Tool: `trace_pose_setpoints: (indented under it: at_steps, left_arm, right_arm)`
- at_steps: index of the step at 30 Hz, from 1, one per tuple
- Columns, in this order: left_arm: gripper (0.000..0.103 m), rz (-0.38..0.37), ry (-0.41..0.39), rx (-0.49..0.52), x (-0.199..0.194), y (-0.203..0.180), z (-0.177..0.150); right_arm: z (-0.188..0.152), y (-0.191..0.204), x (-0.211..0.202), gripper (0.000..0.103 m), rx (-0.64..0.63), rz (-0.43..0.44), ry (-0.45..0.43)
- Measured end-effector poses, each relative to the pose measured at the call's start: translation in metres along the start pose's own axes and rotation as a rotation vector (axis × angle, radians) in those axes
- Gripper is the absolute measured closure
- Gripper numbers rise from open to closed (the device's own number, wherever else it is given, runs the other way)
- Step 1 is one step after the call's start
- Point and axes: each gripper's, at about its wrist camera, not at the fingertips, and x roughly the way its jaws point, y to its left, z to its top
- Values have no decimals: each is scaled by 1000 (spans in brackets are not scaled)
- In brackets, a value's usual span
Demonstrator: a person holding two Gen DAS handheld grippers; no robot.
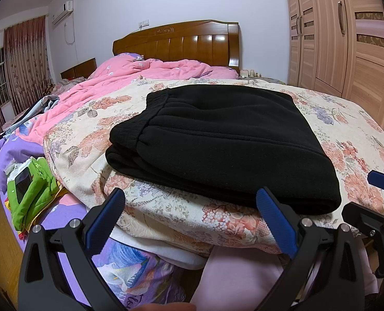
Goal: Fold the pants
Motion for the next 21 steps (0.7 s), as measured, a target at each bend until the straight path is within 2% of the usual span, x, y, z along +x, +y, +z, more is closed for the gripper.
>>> trace_pose_setpoints:
  at_steps: [21]
  left_arm:
    - [2,8,-5,-2,-1,-1,-1]
  right_arm:
    - [0,1,-1,5,1,-1,0]
